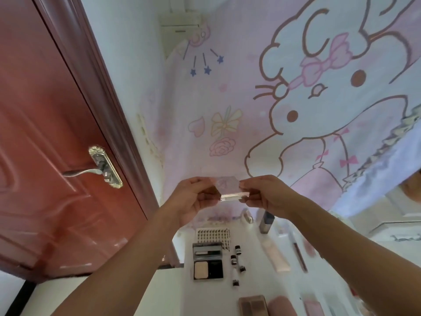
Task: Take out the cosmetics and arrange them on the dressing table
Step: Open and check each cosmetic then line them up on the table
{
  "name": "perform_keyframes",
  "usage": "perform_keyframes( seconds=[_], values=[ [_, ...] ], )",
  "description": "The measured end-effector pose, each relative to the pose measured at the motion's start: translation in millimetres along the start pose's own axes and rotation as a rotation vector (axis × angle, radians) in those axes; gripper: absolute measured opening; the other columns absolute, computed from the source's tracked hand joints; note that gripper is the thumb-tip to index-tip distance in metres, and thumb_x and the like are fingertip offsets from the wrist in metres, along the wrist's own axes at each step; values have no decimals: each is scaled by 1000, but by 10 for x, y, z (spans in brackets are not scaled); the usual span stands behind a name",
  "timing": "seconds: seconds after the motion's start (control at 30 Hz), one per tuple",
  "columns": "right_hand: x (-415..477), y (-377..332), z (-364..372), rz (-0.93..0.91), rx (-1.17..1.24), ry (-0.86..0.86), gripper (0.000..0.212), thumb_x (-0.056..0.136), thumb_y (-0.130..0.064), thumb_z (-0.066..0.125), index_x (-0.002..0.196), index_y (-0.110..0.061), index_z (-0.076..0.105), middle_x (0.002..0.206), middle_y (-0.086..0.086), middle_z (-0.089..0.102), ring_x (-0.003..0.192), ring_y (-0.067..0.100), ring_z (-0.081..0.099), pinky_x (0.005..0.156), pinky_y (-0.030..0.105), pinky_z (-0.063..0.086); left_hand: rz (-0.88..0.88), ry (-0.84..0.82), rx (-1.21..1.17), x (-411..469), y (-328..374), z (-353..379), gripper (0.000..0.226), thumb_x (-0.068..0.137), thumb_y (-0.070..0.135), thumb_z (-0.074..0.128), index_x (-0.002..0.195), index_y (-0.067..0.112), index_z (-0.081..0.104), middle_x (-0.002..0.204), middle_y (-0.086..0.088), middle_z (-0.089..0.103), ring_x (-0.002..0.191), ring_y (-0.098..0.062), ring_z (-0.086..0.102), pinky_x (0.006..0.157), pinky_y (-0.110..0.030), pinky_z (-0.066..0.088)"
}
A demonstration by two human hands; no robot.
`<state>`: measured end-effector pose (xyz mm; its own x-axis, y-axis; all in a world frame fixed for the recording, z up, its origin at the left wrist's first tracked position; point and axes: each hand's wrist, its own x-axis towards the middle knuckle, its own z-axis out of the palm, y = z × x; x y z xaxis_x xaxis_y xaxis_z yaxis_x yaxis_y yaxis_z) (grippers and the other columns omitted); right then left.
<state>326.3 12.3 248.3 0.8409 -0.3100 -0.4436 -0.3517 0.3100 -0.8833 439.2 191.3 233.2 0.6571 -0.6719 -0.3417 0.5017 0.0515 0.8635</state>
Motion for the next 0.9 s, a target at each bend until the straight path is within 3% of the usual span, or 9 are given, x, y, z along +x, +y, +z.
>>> perform_keyframes(
  seconds=[0.1,0.2,0.3,0.4,0.5,0.63,0.77,0.9],
  values=[
    [-2,-150,-29,39,80,-56,11,91,-5,63,88,5,64,68,15,63,54,18,64,46,20,53,49,-111,-14,-3,132,3,26,79,15,68,101,1,65,87,-15,70,76,-23,67,65,-29,56],
    [-8,-236,-44,78,114,-119,17,92,-6,59,100,9,62,75,17,62,53,16,61,45,19,52,54,-209,-7,-3,189,27,36,77,16,68,111,6,65,94,-11,68,87,-21,68,79,-35,55],
    [2,-280,-48,109,132,-169,24,94,-7,57,109,11,62,79,17,62,54,14,61,45,18,52,46,-279,-46,4,194,30,53,67,26,84,112,8,65,97,-9,68,91,-21,68,82,-37,56],
    [-5,-304,-58,137,142,-204,21,94,-8,57,102,9,65,78,16,67,53,13,61,46,17,52,30,-333,-79,8,178,6,69,57,29,92,115,8,63,103,-11,69,97,-24,67,84,-36,56],
    [-21,-309,-58,126,111,-202,20,91,-9,60,97,8,69,81,17,70,54,13,61,47,17,53,37,-312,-116,6,148,21,62,60,21,90,113,7,63,99,-12,68,93,-24,68,84,-36,56],
    [-28,-279,-43,98,100,-166,32,79,-16,70,102,5,68,92,22,71,59,17,65,52,20,56,113,-226,-172,9,123,96,33,75,3,73,107,4,63,96,-14,64,88,-24,66,89,-35,56],
    [-77,-240,-49,-2,-36,-134,32,85,-26,68,107,-3,69,101,21,73,78,24,71,65,27,58,183,-115,-185,26,125,119,33,69,-3,66,101,3,64,93,-14,60,88,-24,63,90,-33,55],
    [-116,-224,-54,-118,-208,-165,48,74,-39,72,112,-10,70,103,10,74,96,24,71,78,32,56,202,-79,-169,42,111,93,36,67,-4,67,102,2,64,97,-16,60,92,-26,63,90,-32,56]
  ],
)
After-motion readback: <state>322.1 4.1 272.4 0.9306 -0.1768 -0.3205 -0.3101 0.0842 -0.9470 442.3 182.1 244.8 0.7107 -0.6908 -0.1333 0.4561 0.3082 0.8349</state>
